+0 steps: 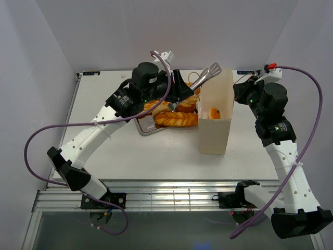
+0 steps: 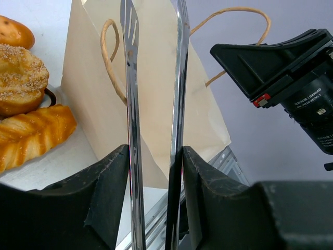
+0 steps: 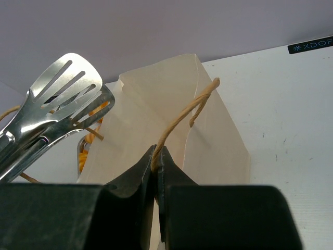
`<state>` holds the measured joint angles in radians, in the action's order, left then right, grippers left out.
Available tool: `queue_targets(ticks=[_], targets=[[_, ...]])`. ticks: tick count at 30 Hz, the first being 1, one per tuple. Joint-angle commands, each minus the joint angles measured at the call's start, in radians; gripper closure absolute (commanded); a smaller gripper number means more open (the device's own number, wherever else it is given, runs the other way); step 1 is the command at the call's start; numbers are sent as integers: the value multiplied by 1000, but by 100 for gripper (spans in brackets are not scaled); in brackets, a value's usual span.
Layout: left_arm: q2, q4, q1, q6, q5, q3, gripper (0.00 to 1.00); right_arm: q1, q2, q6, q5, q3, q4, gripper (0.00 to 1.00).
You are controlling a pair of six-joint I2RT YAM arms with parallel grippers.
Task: Place the fake bread into the paper bag
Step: Place the fake bread in the paper bag, then adjust the fake bread on the plate.
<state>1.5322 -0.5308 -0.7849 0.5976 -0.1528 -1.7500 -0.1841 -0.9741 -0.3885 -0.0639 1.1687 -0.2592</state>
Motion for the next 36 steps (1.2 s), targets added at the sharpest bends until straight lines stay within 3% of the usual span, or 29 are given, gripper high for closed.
queue_targets(ticks=[1,11,17,20,21,28,31,36], targets=[[-3,14,-2,-15,4,-48,46,-3,12,17,1,34,41,92],[-40,6,-2,-79,-44,-166,53,-3,9,30,-20,28,12,92],[-29,-122,18,-208,94,-384,55,-3,11,25,-24,22,-2,92],[-53,-143,139,-213,43,-365,55,-3,3,25,-17,23,-8,92],[-60,-140,233,-200,4,-347,56,-3,0,25,-16,23,-11,92],[-119,-81,462,-176,-24,-152,56,-3,-17,37,-2,34,-21,92],[-133,-35,553,-159,-31,-54,56,-3,-24,51,1,45,-29,92],[-121,107,748,-72,-174,160,56,-2,-51,83,15,71,-32,92]])
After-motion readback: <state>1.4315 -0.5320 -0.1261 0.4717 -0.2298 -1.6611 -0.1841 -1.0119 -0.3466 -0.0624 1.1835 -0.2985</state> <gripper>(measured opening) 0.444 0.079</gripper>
